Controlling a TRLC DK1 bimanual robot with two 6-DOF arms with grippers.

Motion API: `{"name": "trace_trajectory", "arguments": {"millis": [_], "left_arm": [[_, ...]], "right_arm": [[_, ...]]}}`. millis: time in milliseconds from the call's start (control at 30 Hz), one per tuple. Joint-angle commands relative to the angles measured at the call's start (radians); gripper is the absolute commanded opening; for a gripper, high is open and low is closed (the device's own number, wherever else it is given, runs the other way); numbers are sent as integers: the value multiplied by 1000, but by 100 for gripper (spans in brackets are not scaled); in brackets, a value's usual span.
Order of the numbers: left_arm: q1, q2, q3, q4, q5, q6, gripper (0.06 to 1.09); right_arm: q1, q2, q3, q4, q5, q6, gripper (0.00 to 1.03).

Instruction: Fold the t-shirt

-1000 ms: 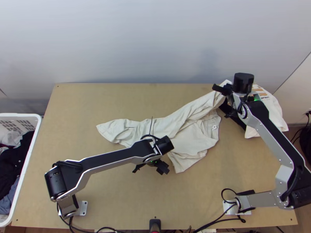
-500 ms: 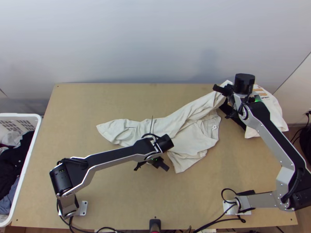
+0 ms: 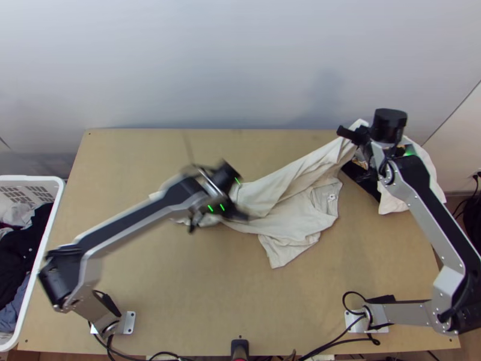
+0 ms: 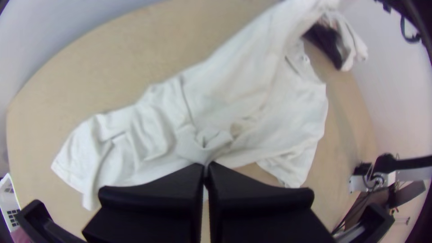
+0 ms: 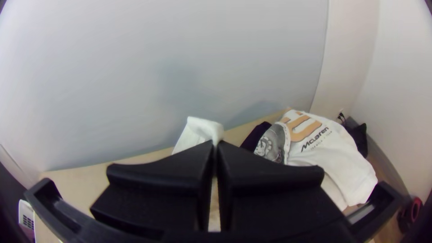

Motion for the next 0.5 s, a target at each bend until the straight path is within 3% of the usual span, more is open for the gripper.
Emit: {"name": "trace_trajectory", "arguments": {"millis": [0, 300, 467], "left_arm": [[237, -106, 265, -153, 15, -6, 10], [551, -100, 675, -245, 46, -4, 10], [671, -162, 699, -178, 38, -4, 10]], "right_arm": [[9, -47, 72, -42, 43, -53, 3], [44, -128, 185, -65, 161, -194, 3], [89, -187, 225, -40, 249, -310, 3]]}}
